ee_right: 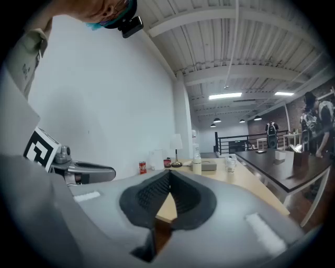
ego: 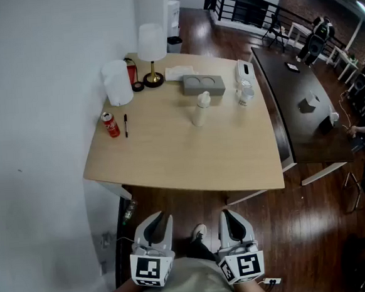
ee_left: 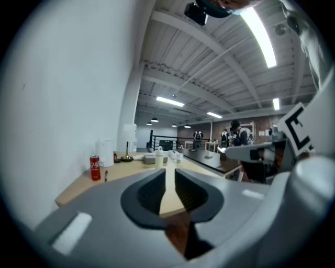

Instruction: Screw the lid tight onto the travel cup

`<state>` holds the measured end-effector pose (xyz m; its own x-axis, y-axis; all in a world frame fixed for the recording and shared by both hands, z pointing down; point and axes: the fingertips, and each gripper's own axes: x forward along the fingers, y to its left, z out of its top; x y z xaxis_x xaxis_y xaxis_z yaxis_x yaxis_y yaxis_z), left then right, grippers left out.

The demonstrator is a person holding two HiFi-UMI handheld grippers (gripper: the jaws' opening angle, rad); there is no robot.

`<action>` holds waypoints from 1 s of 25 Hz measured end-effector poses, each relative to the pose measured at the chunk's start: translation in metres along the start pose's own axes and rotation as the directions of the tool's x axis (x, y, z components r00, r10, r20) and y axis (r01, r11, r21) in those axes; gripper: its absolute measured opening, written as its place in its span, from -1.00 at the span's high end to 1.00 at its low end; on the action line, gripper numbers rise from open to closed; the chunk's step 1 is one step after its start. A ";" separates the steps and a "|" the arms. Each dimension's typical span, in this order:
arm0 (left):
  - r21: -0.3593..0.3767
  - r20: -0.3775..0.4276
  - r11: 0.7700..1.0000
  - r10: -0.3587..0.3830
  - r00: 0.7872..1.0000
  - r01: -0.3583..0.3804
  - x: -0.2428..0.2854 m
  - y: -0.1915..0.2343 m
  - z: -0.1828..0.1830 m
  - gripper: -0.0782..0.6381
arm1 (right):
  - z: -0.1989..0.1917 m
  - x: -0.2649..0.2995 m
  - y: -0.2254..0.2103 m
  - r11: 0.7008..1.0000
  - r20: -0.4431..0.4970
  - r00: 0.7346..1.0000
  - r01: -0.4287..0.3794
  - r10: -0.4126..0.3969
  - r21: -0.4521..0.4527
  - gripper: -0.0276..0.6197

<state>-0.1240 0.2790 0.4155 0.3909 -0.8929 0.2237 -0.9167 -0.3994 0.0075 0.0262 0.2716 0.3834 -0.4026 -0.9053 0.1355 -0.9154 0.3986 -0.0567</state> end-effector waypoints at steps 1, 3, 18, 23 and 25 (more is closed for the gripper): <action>0.002 -0.002 1.000 0.004 1.000 -0.004 0.012 -0.005 0.003 0.60 | 0.002 0.006 -0.013 1.000 0.003 1.000 -0.005 0.005 0.001 0.92; 0.008 -0.003 1.000 0.013 1.000 -0.013 0.035 -0.014 0.010 0.55 | 0.007 0.019 -0.038 1.000 0.010 1.000 -0.020 0.020 -0.001 0.92; 0.023 -0.029 1.000 0.019 0.999 -0.018 0.180 -0.030 0.046 0.11 | 0.046 0.109 -0.141 0.978 0.052 0.977 -0.206 0.208 -0.045 0.91; 0.027 -0.029 0.999 -0.032 0.999 0.033 0.231 -0.007 0.049 0.02 | 0.057 0.139 -0.152 0.977 0.042 0.977 -0.205 0.208 -0.062 0.82; 0.029 -0.038 0.997 -0.066 0.997 0.067 0.251 0.005 0.047 0.00 | 0.061 0.154 -0.151 0.979 0.029 0.980 -0.193 0.195 -0.072 0.76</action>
<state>-0.0261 0.0429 0.4258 0.4471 -0.8560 0.2595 -0.8856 -0.4644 -0.0060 0.1021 0.0627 0.3524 -0.5734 -0.8139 0.0936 -0.8180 0.5751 -0.0103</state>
